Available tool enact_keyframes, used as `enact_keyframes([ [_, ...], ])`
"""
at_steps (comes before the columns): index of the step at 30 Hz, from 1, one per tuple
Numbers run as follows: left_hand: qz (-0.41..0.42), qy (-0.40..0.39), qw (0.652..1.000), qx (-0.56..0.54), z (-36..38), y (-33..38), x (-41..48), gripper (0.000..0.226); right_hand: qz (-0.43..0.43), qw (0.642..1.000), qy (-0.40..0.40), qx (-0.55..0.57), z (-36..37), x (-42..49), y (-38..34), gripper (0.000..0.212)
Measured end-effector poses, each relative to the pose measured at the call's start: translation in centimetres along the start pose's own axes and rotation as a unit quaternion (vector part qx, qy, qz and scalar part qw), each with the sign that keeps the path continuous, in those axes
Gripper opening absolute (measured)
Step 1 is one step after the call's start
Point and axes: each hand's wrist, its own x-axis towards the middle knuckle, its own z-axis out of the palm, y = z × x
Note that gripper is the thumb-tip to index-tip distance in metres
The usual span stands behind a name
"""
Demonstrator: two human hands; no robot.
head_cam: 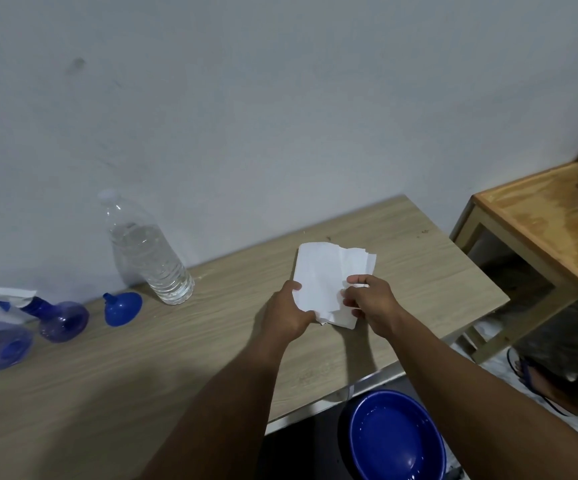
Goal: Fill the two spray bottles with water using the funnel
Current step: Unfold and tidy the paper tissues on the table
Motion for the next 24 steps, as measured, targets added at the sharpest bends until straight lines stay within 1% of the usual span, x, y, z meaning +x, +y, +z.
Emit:
enact_keyframes([
  [3, 0.039, 0.012, 0.998, 0.049, 0.5, -0.2, -0.1, 0.070, 0.008, 1.000, -0.009, 0.006, 0.0, 0.1, -0.1, 0.025],
  [7, 0.070, 0.030, 0.993, 0.095, 1.1, -0.5, -0.1, 0.058, 0.037, 0.996, -0.054, 0.058, -0.1, 0.1, 0.0, 0.025],
  [10, 0.068, 0.051, 0.990, 0.109, 1.3, -0.6, 0.0, 0.046, 0.051, 0.990, -0.075, 0.111, -0.2, 0.2, -0.1, 0.025],
  [14, 0.056, 0.058, 0.991, 0.110, 1.1, -0.4, -0.1, 0.042, 0.053, 0.984, -0.086, 0.144, -0.3, 0.3, -0.3, 0.025],
  [17, 0.053, 0.070, 0.989, 0.122, 0.9, -0.7, -0.2, 0.024, 0.054, 0.981, -0.095, 0.160, -0.1, 0.2, -0.3, 0.021],
  [18, 0.058, 0.078, 0.988, 0.124, 0.9, -0.7, -0.3, 0.022, 0.057, 0.980, -0.094, 0.163, 0.0, 0.2, -0.4, 0.020],
  [20, 0.065, 0.096, 0.986, 0.118, 0.7, -0.7, -0.4, 0.023, 0.060, 0.983, -0.082, 0.150, 0.2, 0.1, -0.5, 0.020],
  [24, 0.058, 0.127, 0.987, 0.074, 0.4, -1.1, -0.3, 0.026, 0.052, 0.993, -0.067, 0.077, 0.5, -0.1, -0.4, 0.018],
])
